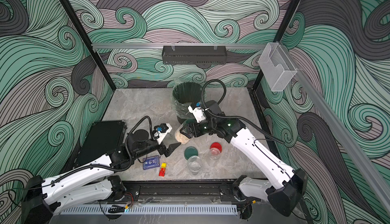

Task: Empty expired oatmeal from jars
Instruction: Pick up the jar from the center of the board.

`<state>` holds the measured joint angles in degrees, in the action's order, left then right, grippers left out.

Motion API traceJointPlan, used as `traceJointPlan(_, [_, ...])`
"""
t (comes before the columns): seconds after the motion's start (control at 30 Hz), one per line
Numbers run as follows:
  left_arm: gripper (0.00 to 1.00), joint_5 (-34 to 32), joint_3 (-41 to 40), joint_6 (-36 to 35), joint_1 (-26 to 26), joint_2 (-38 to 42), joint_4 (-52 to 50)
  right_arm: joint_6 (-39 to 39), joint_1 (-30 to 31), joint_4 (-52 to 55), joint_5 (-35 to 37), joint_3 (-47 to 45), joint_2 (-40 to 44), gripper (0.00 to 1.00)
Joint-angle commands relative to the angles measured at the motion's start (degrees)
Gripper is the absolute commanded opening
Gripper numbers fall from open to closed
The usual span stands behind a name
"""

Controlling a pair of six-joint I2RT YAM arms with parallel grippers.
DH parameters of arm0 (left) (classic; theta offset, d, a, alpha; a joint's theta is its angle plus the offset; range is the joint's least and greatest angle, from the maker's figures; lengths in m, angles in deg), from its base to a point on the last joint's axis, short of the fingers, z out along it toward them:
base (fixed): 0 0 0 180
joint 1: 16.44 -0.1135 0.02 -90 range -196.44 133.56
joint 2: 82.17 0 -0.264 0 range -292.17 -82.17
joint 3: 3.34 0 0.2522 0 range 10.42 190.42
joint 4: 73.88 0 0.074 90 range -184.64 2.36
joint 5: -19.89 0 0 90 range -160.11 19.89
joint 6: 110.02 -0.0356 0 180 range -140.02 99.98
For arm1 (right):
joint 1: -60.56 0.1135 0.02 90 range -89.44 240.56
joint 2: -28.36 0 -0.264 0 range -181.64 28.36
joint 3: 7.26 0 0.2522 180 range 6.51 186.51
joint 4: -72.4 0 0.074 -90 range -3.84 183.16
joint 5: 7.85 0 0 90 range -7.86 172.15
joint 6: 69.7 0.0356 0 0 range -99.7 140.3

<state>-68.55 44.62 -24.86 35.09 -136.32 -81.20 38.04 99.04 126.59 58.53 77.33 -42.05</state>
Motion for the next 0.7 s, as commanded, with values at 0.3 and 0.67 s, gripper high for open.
traceJointPlan(0.3, [0.98,1.0,-2.39,-8.25,1.1,0.15,12.49,6.04,0.7,-8.14,-11.16,0.79,1.28,0.56])
traceJointPlan(0.67, [0.99,-1.2,-2.85,-7.21,1.11,1.79,14.71,8.67,4.35,-9.96,-10.27,2.27,-0.12,0.55])
